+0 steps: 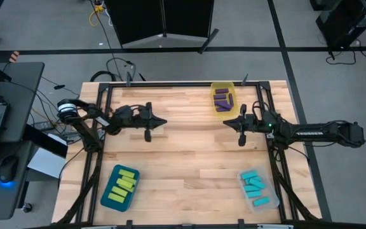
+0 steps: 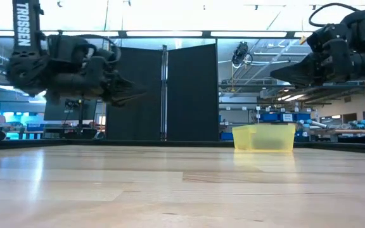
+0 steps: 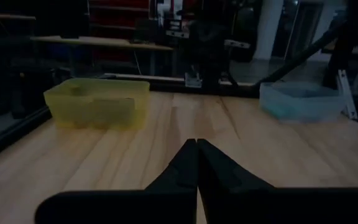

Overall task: Sort blocks
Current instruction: Return to Home Position

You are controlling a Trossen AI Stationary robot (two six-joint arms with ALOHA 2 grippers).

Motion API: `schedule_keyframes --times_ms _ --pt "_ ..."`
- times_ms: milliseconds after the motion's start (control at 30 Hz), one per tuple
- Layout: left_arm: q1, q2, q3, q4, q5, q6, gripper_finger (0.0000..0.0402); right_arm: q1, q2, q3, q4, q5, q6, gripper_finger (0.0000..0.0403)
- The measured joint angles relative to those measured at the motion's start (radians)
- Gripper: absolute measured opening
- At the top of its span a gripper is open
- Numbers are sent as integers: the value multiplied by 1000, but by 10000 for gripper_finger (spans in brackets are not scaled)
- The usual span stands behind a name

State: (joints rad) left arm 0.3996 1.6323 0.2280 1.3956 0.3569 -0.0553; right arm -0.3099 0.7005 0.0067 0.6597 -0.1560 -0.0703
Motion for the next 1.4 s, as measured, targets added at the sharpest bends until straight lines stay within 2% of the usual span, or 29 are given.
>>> schedule_keyframes --times_ms 233,400,533,1000,1200,1400 --pt "0 -1 -120 109 -28 -27 9 -1 -106 -1 -95 28 -2 4" --pt "0 -10 -222 155 -100 -27 9 -1 -163 -1 -154 54 7 4" --pt "0 -49 -222 108 -116 -43 9 0 -192 -1 -197 67 8 4" --pt "0 -194 -222 63 -71 -29 9 0 -253 -1 -263 81 11 4" --pt "-1 -309 -222 -103 -83 -2 9 0 -291 -1 -294 80 10 4" --pt "0 -486 -222 -273 -112 26 9 13 -331 -1 -317 77 14 4"
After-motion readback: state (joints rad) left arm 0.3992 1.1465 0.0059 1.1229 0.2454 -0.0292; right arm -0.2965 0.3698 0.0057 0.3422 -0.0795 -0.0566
